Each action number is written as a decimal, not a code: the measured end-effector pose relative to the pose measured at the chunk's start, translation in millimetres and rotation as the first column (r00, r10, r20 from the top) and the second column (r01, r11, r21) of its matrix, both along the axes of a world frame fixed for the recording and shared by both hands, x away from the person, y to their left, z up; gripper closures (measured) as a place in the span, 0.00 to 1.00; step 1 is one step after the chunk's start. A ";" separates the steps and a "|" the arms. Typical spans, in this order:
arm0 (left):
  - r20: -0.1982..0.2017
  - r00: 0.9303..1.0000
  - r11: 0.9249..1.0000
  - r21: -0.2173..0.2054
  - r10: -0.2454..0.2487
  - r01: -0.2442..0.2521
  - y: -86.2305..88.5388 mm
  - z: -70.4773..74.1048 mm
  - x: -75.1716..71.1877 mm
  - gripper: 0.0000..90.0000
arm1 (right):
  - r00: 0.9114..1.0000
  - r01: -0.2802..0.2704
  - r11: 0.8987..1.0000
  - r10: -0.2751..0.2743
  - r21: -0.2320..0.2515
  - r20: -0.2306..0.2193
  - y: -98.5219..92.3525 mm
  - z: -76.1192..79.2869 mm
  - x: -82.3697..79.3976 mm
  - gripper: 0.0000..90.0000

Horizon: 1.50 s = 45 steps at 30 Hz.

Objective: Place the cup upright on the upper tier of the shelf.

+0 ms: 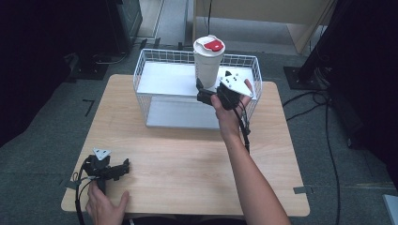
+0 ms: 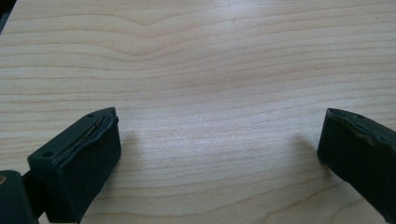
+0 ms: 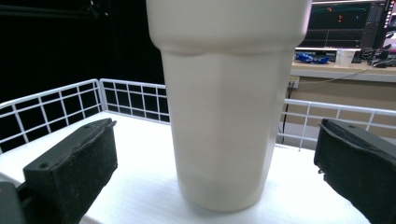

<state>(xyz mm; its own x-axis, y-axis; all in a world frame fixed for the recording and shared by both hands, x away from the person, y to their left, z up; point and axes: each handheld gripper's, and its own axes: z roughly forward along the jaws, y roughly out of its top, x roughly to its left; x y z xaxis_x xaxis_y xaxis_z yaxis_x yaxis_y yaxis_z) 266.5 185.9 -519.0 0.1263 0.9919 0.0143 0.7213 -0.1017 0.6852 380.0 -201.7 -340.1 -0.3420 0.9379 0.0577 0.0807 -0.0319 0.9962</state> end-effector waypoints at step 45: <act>0.001 1.000 1.000 -0.001 0.001 -0.001 -0.1 -0.1 0.0 0.00 | 0.998 0.043 0.999 -0.044 -0.009 -0.052 -66.3 -67.7 -63.6 0.00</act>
<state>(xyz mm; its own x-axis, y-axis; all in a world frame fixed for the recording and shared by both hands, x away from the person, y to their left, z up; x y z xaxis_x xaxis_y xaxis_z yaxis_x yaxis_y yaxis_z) 266.5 185.8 -519.0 0.1249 0.9921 0.0131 0.7207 -0.0998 0.6860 316.4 -268.0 -407.8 -0.2977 0.9523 0.0673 0.1312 -0.0290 0.9909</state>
